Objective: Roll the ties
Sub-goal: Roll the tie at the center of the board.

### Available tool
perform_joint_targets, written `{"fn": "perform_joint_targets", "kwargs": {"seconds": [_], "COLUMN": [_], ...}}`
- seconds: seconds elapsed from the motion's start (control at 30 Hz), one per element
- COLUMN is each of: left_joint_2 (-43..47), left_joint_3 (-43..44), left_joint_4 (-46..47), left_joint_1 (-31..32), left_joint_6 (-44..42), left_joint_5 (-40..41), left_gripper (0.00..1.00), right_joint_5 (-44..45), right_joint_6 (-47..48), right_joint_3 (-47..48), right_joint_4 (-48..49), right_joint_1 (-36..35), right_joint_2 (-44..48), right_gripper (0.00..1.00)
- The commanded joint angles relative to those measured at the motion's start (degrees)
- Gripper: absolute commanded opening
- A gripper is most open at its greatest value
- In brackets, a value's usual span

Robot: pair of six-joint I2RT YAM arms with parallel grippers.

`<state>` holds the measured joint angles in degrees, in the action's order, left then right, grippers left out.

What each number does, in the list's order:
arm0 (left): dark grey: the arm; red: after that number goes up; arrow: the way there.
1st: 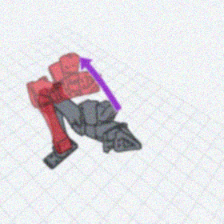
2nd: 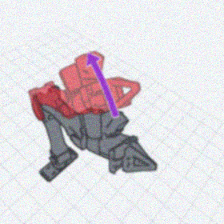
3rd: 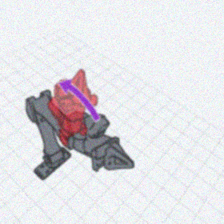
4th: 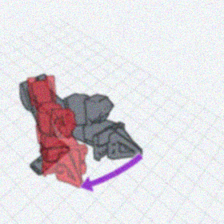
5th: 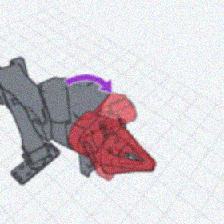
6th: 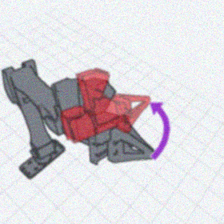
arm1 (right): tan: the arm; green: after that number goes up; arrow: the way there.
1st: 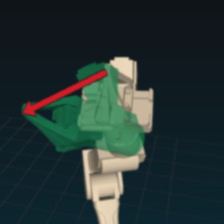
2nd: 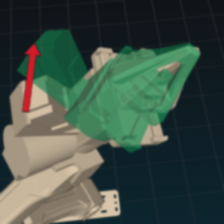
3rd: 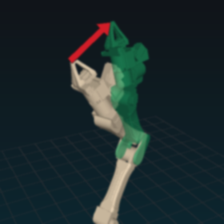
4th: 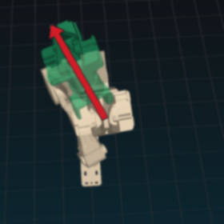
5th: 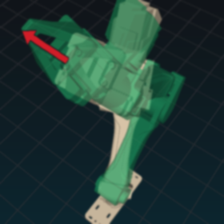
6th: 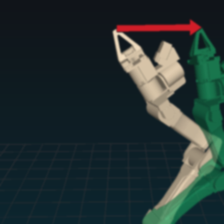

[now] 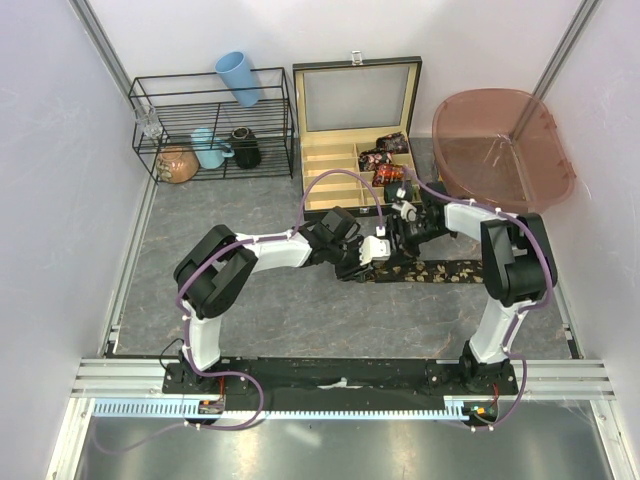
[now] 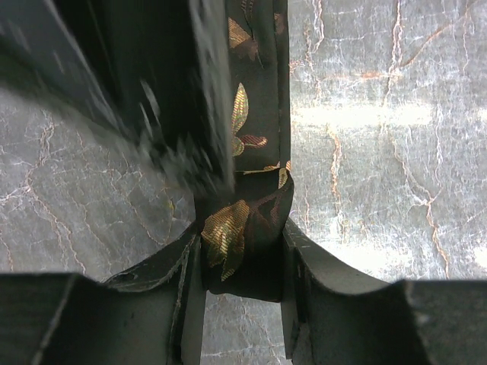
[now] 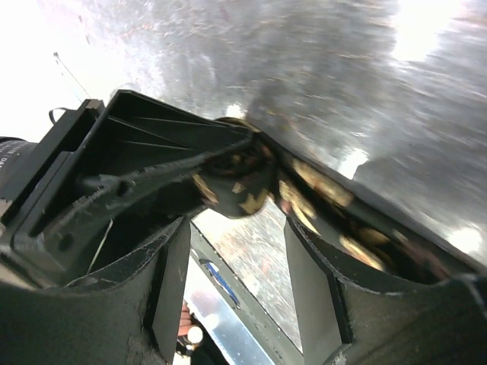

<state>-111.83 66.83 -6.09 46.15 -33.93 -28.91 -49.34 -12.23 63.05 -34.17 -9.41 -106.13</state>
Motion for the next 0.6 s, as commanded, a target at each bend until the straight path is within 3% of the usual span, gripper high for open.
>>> {"fn": "perform_joint_targets", "kwargs": {"seconds": [0.0,0.37,0.53,0.57], "left_joint_2": [-3.22,-3.48,-3.57,-3.57], "left_joint_3": [-0.47,-0.47,-0.3,-0.29], "left_joint_4": [-5.6,-5.43,-5.6,-5.6], "left_joint_1": [0.17,0.17,0.08,0.08], "left_joint_6": [-2.63,-2.28,-2.54,-2.54], "left_joint_5": [4.91,4.74,4.47,4.47], "left_gripper": [0.06,0.07,0.09,0.1], "right_joint_5": [-1.9,0.21,1.17,1.35], "right_joint_6": [-2.35,-2.53,-2.27,-2.01], "right_joint_3": [0.32,-0.03,-0.2,-0.38], "right_joint_4": [4.19,5.08,5.43,5.35], "right_joint_1": [-2.71,-4.65,-4.74,-4.74], "right_joint_2": [-1.89,-3.65,-4.35,-4.35], "right_gripper": [0.59,0.5,0.3,0.19]}}
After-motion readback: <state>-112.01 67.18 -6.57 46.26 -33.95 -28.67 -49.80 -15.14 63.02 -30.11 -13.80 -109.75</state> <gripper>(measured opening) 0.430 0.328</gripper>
